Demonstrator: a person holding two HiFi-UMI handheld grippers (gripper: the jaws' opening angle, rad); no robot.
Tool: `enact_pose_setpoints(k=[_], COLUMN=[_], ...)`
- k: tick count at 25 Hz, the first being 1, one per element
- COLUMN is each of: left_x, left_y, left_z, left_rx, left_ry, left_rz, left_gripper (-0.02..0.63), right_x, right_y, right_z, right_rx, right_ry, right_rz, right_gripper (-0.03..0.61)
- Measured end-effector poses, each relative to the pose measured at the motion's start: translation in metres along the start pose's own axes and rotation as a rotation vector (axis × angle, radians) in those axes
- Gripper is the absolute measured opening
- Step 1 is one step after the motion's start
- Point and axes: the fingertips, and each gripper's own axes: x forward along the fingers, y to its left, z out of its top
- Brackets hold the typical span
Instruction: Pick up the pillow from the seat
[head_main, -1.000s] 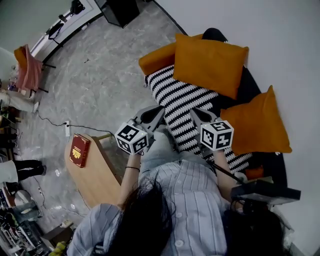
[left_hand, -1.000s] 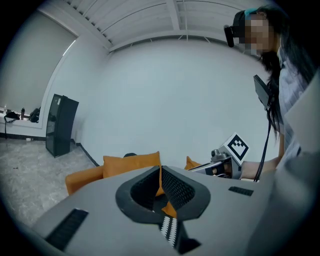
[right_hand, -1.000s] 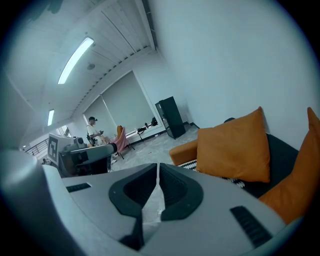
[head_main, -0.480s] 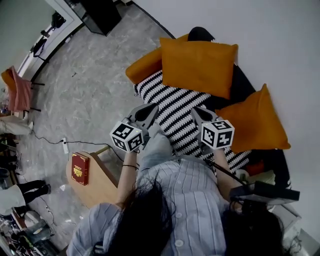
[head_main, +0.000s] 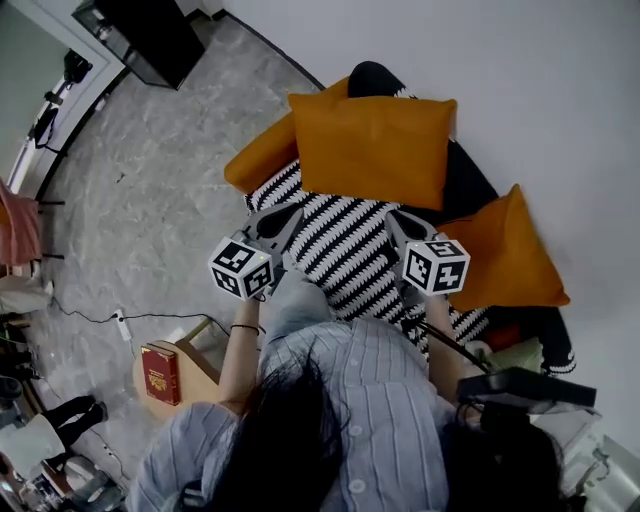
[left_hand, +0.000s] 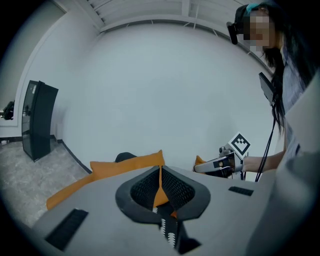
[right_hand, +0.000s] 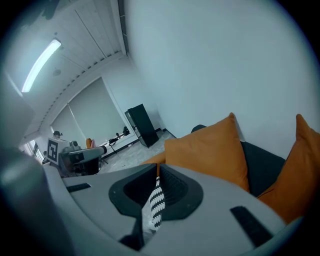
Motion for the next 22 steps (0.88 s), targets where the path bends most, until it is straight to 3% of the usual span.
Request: enact_pose_setpoints(k=[17,22], left_x=[0.106,0.15], left_y=[0.119,0.139], left_z=[0.005,0.003], left_rx=[-0.024,-0.031], left_ry=[0.089,0.121], left_rz=[-0.058,-0.109], left_gripper=[0.015,0.015], right_x=[0.048,0.065], right_y=[-0.111,-0.15], right_z=[0.069,0.082], right_rx=[0.018,0.016], right_ry=[-0.022,-0.021], right_rz=[-0.16,-0.193], right_gripper=[0.029,0.029])
